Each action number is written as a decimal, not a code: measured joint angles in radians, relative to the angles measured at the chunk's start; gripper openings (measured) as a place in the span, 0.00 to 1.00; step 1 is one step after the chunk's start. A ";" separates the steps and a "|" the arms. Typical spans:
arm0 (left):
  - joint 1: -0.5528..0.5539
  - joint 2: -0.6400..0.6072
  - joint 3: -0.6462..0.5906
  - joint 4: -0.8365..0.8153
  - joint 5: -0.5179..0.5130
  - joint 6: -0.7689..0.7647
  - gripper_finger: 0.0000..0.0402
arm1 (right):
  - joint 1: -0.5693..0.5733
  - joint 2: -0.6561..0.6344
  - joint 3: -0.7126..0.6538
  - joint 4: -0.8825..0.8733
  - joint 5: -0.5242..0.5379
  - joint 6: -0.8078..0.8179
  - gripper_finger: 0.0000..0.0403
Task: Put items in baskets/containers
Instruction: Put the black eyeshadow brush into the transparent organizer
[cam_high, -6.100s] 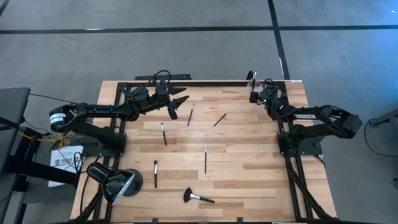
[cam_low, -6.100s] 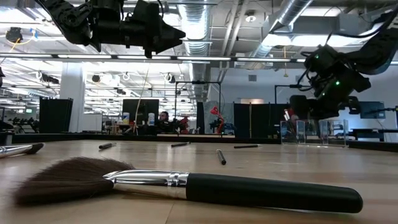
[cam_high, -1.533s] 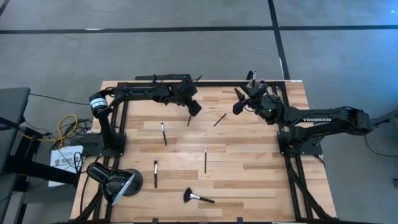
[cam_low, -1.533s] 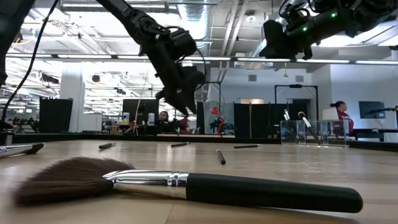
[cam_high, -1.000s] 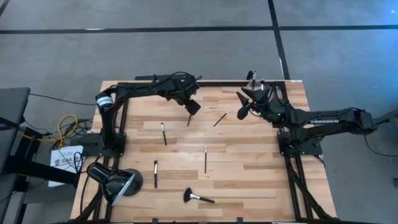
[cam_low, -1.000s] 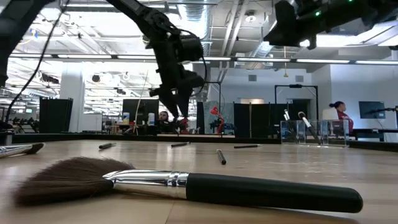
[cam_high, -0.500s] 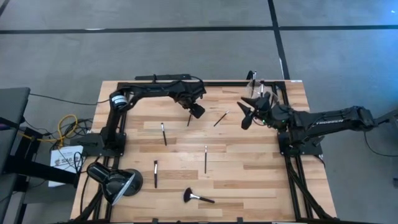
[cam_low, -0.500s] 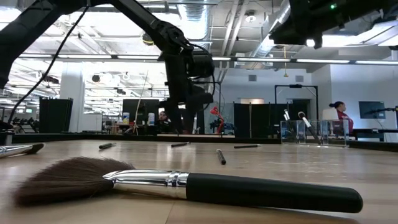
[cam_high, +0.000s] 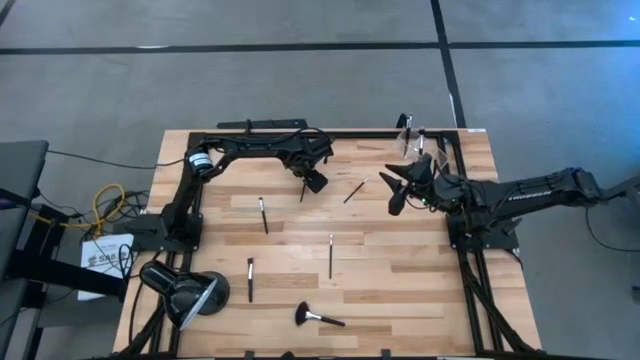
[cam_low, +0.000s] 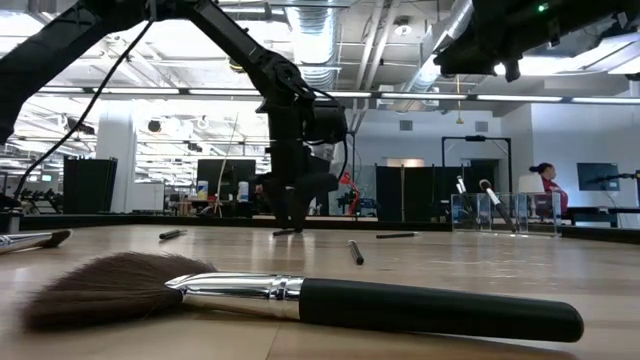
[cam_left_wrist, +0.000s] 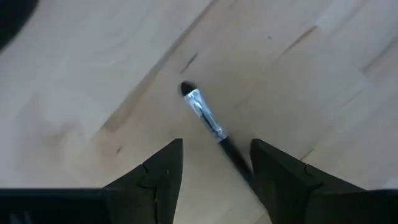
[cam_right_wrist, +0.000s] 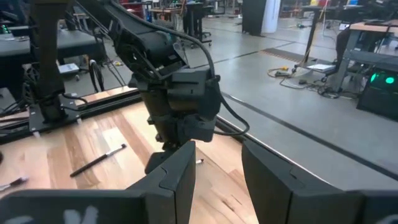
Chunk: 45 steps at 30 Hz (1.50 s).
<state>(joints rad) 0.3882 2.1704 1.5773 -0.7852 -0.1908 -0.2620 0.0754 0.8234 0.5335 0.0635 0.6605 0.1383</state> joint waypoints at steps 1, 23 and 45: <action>0.000 0.000 0.000 -0.004 -0.002 0.012 0.46 | 0.004 0.000 0.000 -0.002 0.000 0.004 0.30; 0.002 -0.001 0.000 -0.095 -0.004 0.123 0.05 | 0.049 0.000 0.000 -0.056 0.001 0.039 0.30; 0.016 0.009 -0.001 -0.090 0.027 0.151 0.18 | 0.049 0.000 0.000 -0.057 -0.004 0.037 0.30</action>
<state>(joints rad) 0.4039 2.1792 1.5764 -0.8757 -0.1633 -0.1109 0.1242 0.8234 0.5335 0.0067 0.6569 0.1757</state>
